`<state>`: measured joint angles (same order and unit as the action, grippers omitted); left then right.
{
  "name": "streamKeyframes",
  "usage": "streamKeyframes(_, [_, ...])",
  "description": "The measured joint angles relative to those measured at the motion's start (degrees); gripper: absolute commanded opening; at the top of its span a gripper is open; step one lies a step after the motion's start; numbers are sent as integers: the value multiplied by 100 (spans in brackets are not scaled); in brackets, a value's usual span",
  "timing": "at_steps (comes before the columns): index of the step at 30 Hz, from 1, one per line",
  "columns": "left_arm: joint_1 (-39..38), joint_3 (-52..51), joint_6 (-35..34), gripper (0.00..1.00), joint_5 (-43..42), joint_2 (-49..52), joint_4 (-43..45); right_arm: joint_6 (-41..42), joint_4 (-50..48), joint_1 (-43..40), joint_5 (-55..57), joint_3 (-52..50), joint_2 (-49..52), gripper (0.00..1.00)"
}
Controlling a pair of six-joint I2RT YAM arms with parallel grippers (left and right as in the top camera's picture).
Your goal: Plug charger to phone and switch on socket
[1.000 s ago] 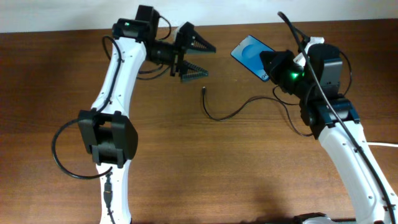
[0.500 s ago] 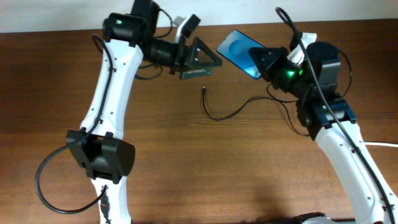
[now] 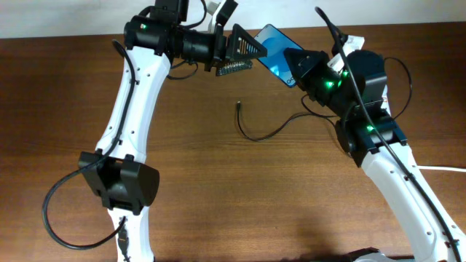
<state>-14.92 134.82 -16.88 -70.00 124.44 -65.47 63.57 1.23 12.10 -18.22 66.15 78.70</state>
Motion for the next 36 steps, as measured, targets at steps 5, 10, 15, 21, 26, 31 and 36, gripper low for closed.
streamKeyframes(5, [175, 0, -142, 100, -109, 190, 57, 28, 103, -85, 39, 0, 0, 4])
streamKeyframes(10, [590, -2, -96, 100, -260, 262, -70, 44, 155, -350, 39, 0, 0, 4])
streamKeyframes(15, [914, -424, 52, 100, -603, 262, -48, 50, 173, -382, 35, 0, 0, 4])
streamKeyframes(21, [789, -1209, 94, 100, -997, 291, 748, 179, 136, -356, 37, 0, 107, 4])
streamKeyframes(26, [616, -1217, -601, 100, -901, 291, 1578, 549, -619, -26, 122, 7, 549, 4])
streamKeyframes(31, [588, -1226, -1779, 98, -592, 291, 2452, 1014, -717, 584, 857, 7, 710, 4])
streamKeyframes(36, [382, -1228, -2863, 96, -328, 291, 3145, 1322, -1154, 970, 1543, 7, 935, 4])
